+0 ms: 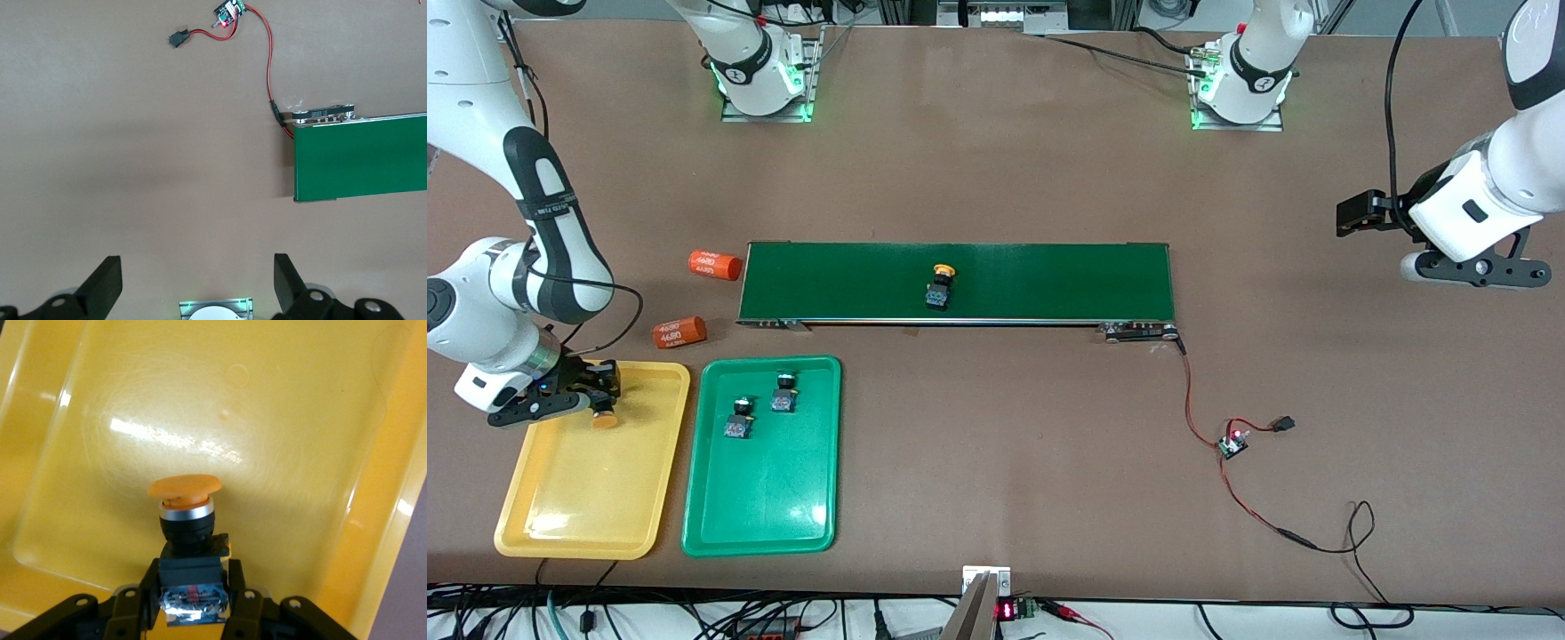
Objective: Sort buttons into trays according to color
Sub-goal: 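Carry the button into the yellow tray and open the right gripper, then move the right gripper back to the last button on the belt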
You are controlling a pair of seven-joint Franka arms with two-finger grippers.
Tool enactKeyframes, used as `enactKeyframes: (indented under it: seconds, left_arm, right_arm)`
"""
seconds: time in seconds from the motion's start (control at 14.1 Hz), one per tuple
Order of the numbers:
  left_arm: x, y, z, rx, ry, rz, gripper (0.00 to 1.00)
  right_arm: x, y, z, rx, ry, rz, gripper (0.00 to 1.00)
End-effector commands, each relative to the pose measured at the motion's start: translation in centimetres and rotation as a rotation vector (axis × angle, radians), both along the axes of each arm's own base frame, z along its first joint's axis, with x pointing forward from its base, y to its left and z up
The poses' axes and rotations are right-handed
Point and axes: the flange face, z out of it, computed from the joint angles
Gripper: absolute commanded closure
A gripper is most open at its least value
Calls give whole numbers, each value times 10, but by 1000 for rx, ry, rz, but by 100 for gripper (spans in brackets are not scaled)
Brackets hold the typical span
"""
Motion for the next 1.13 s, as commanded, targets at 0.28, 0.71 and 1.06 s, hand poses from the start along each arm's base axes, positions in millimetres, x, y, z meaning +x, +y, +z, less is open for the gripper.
enactKeyframes:
  seconds: [0.28, 0.71, 1.06]
  left_arm:
    - [1, 3, 5, 8, 5, -21, 0]
    - [1, 4, 5, 8, 10, -21, 0]
    - [1, 5, 5, 8, 11, -19, 0]
  right_arm:
    - [1, 17, 50, 20, 7, 18, 0]
    - [-44, 147, 142, 130, 168, -192, 0]
    - [-96, 271, 159, 127, 148, -339, 0]
